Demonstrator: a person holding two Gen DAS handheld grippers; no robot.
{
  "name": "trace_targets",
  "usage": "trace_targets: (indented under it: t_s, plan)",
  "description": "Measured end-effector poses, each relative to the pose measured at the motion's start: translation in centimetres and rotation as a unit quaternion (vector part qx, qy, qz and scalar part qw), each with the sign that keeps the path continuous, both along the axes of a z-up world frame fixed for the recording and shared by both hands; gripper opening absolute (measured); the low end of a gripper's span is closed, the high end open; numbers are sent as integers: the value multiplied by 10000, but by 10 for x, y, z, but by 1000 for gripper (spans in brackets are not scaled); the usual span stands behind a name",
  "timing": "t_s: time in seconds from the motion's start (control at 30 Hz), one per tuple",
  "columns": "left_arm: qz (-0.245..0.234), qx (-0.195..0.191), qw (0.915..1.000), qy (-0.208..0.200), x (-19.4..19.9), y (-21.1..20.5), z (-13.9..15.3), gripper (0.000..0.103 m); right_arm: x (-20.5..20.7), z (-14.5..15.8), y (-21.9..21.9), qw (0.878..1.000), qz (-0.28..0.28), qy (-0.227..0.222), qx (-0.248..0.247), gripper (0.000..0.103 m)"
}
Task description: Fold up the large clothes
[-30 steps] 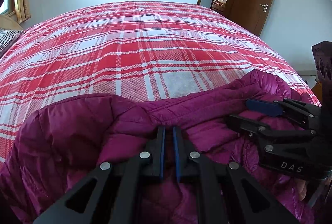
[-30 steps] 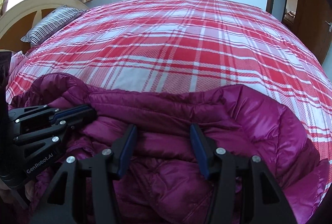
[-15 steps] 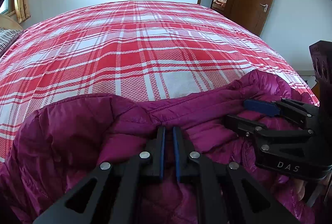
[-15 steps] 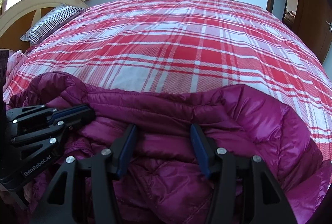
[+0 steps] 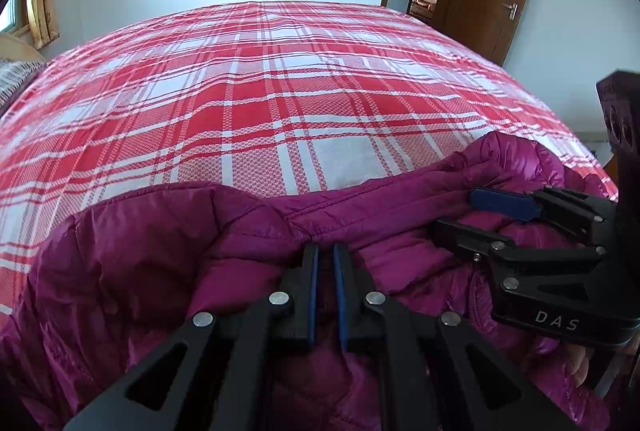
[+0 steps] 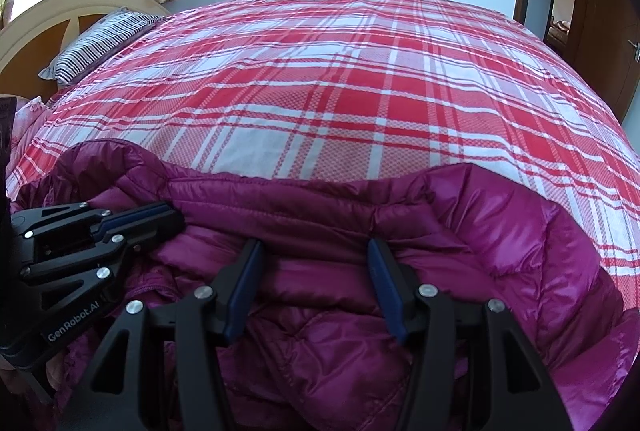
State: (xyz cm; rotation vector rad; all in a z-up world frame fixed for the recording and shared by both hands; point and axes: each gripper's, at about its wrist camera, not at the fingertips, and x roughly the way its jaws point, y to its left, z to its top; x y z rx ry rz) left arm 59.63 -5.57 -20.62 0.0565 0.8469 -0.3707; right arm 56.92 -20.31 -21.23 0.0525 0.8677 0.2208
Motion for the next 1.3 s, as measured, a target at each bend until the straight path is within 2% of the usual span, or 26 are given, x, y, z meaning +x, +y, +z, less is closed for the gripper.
trace_targets:
  t_s: [0.07,0.1,0.13,0.2,0.27,0.37,0.43,0.5,0.53,0.57,0.6,0.67,0.73,0.83,0.97,1.07,1.13,1.3]
  plan:
    - [-30,213,9998,-32,-2,-4,7,8,-3,7,2,9998,131,-3,-157,59]
    - [34,491,9987,-134,-8,-6,17,8,-8,13,3,9994,183,-55,-305,59]
    - [118,568,9980,-238,-16,-4,28,8,-18,21,0,9988,98,-155,-449,59]
    - [71,172,9990,-411,-42,10,57,8,-44,39,-16,9986,-157,-325,-374,65]
    - [56,-44,9986,-527,-76,27,77,8,-78,55,-35,9987,-305,-391,-111,85]
    - [136,-53,9986,-507,-131,51,88,9,-130,69,-57,9985,-454,-283,106,87]
    - [93,-200,9988,-427,-186,75,88,11,-169,72,-69,9977,-596,-83,326,87]
    - [157,-203,9992,-313,-243,95,78,34,-214,68,-79,9961,-580,184,639,88]
    - [192,-235,9991,-306,-265,103,73,62,-238,65,-81,9956,-544,287,703,88]
    - [246,-253,9989,-323,-289,110,68,79,-264,61,-82,9957,-511,377,669,88]
    - [331,-243,9985,-351,-319,119,61,80,-284,59,-82,9963,-475,427,582,88]
    - [355,-210,9987,-284,-353,131,49,80,-331,52,-80,9973,-440,475,338,88]
    - [452,-97,9987,-229,-385,142,36,80,-370,47,-83,9973,-479,466,293,88]
    - [554,-268,9981,-83,-419,157,19,80,-427,35,-95,9953,-817,382,342,88]
    - [662,-665,9952,267,-441,173,-5,80,-470,13,-112,9896,-1303,302,535,88]
    - [644,-858,9940,213,-459,176,-10,80,-485,2,-119,9856,-1639,244,343,88]
    - [523,-907,9942,259,-464,170,-10,80,-490,-4,-120,9862,-1589,206,419,87]
    - [222,-828,9960,253,-477,151,-19,77,-487,-15,-124,9869,-1392,201,797,70]
